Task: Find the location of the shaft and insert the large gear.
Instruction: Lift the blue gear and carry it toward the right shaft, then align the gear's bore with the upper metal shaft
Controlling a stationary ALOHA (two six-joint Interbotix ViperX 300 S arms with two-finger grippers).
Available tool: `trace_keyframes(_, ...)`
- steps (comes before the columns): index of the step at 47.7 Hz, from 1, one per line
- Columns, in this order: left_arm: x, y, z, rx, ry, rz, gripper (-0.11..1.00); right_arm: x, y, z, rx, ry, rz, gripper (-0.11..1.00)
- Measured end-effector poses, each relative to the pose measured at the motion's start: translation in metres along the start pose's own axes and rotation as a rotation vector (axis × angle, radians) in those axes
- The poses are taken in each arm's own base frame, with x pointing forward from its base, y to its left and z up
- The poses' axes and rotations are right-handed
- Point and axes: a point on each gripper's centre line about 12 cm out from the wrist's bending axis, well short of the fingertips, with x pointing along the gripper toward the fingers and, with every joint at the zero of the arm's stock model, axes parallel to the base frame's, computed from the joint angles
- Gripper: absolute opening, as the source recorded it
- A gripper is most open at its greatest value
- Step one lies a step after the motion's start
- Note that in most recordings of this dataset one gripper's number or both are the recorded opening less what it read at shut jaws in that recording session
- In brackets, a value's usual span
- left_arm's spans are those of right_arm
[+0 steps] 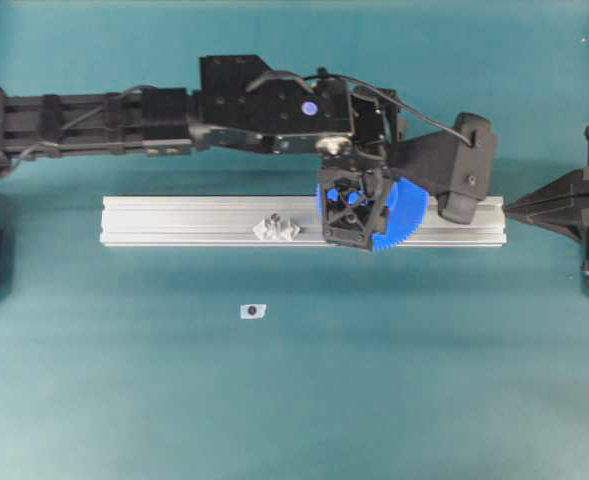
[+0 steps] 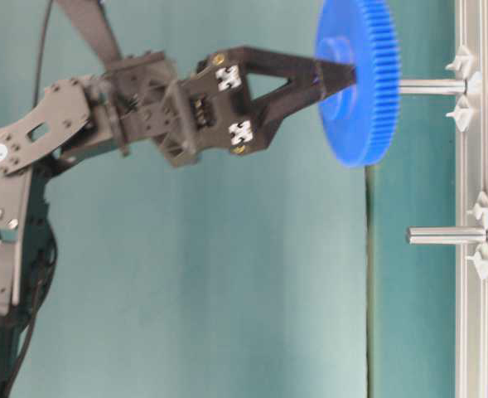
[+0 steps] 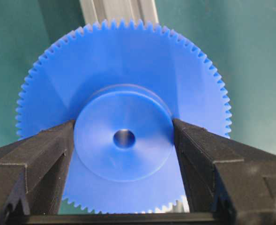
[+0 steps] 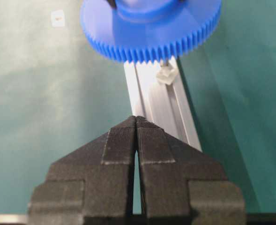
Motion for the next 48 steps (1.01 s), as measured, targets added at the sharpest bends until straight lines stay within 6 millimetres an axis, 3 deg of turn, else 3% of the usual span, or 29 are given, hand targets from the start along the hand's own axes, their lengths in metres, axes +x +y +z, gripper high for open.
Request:
trace_keyframes(19, 0.017, 0.004, 0.004, -0.015, 0.009, -0.001, 0.70, -0.004, 0.000, -0.001, 0.000, 0.001, -0.001, -0.01)
trace_keyframes(48, 0.032, 0.000, -0.013, -0.018, 0.072, -0.021, 0.70, -0.004, -0.002, -0.003, 0.006, 0.008, -0.012, -0.01)
